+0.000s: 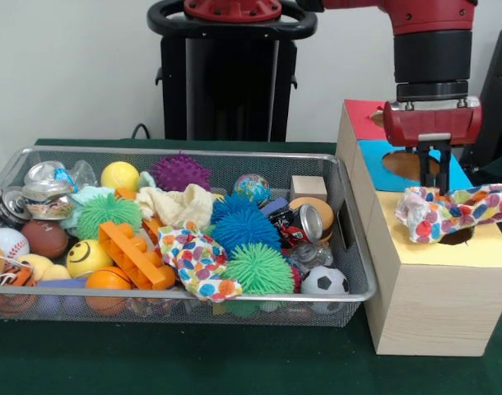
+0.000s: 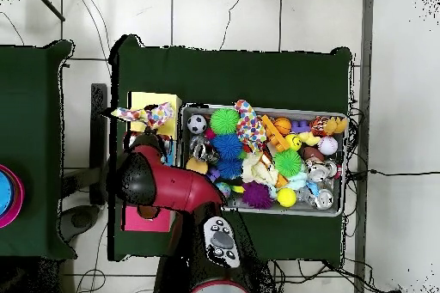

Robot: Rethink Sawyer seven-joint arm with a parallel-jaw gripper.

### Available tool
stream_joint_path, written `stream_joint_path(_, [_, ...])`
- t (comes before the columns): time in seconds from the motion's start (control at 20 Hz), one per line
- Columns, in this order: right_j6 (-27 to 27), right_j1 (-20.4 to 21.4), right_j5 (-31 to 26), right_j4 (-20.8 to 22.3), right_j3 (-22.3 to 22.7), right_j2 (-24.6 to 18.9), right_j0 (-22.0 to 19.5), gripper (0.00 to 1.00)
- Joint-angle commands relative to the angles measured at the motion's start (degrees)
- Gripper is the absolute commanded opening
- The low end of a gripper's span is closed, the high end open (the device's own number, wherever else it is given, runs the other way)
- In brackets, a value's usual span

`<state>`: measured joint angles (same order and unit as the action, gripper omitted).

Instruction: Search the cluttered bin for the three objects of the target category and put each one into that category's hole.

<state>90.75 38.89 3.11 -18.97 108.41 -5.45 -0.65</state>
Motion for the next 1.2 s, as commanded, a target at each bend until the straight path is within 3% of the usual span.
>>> stream_joint_path(0.05, [13.68,-3.05,1.35,-3.6,-5.63,-2.19,0.54,0.0])
stream_joint_path(0.5, [12.52,-2.53,-1.09,-4.07,-6.35,0.42,1.98,0.0])
stream_joint_path(0.85, [9.57,-4.26,-8.55,-4.98,-10.57,9.0,7.07,0.0])
stream_joint_path(0.9, [9.28,-4.59,-9.68,-4.94,-11.25,10.1,7.72,1.0])
stream_joint_path(1.2, [10.39,-4.85,-14.04,-4.5,-13.03,13.19,9.37,1.0])
